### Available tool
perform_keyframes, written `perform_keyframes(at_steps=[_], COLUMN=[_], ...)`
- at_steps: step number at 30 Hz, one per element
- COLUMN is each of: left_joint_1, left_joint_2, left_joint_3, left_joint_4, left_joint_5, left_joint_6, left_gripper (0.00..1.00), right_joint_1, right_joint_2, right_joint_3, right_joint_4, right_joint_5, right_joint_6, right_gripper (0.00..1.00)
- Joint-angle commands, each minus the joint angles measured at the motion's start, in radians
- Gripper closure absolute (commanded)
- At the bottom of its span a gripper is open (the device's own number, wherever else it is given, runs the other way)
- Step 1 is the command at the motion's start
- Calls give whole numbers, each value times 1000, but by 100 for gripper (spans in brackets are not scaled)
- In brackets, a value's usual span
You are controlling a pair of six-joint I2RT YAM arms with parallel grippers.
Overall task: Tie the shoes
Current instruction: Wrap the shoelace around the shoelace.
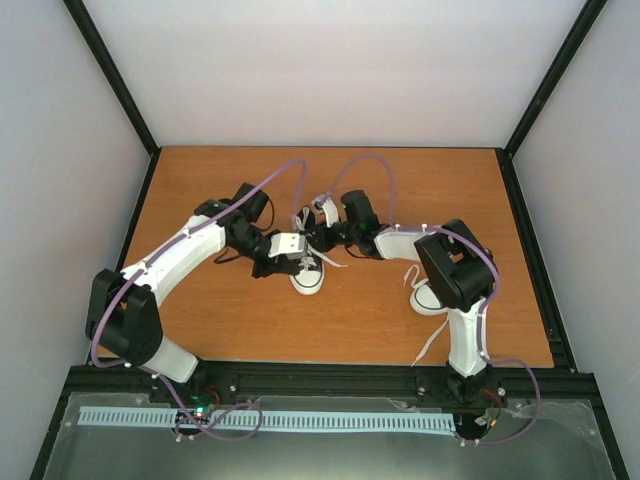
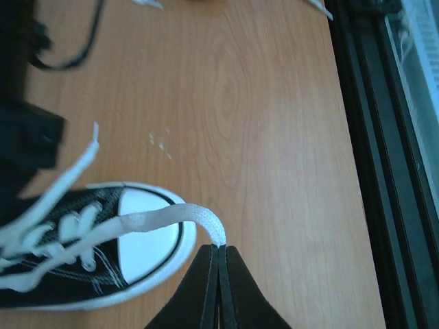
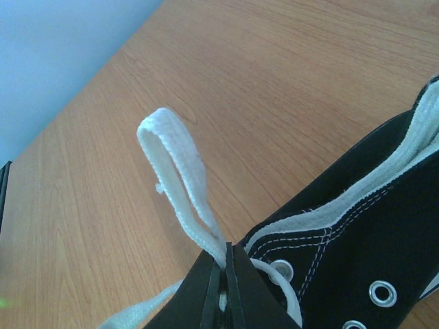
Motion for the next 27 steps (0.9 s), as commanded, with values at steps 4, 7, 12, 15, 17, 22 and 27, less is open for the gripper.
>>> perform_keyframes(at_steps=[4, 7, 12, 15, 17, 22, 27], left_joint_1=[-42, -43, -39, -33, -27, -10, -7], left_joint_2=[66, 88, 82, 71, 71, 81, 80], left_joint_3=[95, 94, 83, 75, 73, 71, 74], left_joint_4=[80, 91, 121, 123, 125, 131, 163], left_joint_5=[108, 81, 78, 98, 99, 106, 128], left_joint_6=[-110, -130, -171, -174, -179, -203, -262], left_gripper=[99, 99, 99, 99, 99, 99, 99], right_joint_1=[17, 17, 16, 12, 0, -52, -61], right_joint_2=[-79, -134, -172, -188, -192, -162, -59], right_joint_3=[-14, -5, 55, 72, 79, 82, 163], right_joint_4=[-55, -140, -341, -428, -470, -470, -496], right_joint_5=[14, 31, 50, 88, 117, 120, 7], right_joint_6=[-38, -79, -162, -190, -194, -143, -171], right_gripper=[71, 59, 51, 48, 48, 52, 51])
